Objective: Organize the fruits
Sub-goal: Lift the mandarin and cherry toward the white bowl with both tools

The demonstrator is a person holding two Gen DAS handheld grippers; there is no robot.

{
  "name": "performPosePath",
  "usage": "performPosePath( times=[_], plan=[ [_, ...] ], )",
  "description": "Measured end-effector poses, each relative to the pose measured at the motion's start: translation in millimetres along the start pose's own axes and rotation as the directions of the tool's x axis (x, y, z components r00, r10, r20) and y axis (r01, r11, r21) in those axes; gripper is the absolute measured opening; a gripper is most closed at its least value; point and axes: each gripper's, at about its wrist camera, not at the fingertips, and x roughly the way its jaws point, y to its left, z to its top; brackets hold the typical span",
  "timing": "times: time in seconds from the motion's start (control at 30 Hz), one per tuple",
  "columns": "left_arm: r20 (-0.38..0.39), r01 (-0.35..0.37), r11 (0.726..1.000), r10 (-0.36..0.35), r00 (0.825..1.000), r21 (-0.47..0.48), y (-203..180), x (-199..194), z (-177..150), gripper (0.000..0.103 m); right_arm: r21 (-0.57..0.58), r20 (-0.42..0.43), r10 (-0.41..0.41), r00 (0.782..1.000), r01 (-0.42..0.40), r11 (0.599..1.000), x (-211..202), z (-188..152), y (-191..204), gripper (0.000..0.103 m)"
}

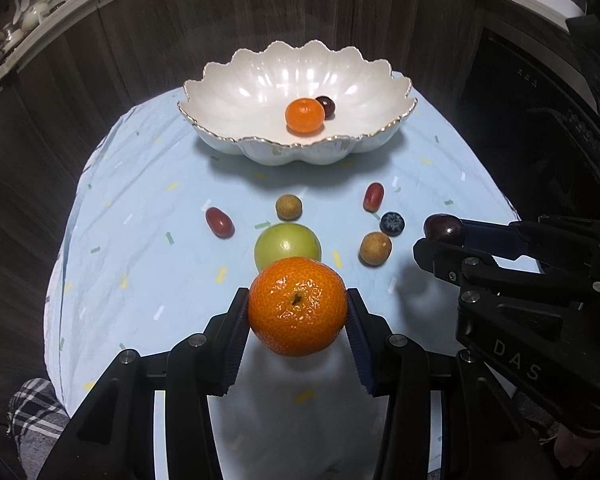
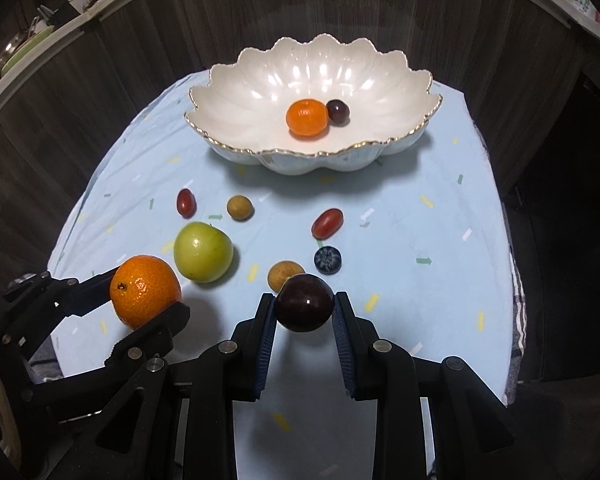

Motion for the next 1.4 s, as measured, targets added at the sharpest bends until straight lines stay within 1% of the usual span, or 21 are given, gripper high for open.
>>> performPosePath(
  times=[0.33,0.73,1.07,1.4],
  plan=[
    [0.024,-0.007,1.000,0.007,1.000,-0.022,11,-10,15,0.046,-0.005,0.026,-0.008,1.000,0.008,1.000,-12,13,4,0.030],
    [0.063,-0.011,0.999,0.013,0.998,-0.033,21,-19,39,0.046,-0.003,0.080,-0.006,0.997,0.006,1.000,-29,37,4,0.030],
    [0.101,-0.018,0.999,0.023,0.995,-0.044,31,-18,74,0.046,0.020,0.111,-0.012,0.994,0.010,1.000,-28,64,-2,0.030],
    [0.127,-0.032,0.998,0.039,0.991,-0.053,44,-7,109,0.046,0.053,0.132,-0.046,0.990,0.039,0.998,-19,92,-18,0.030]
  ],
)
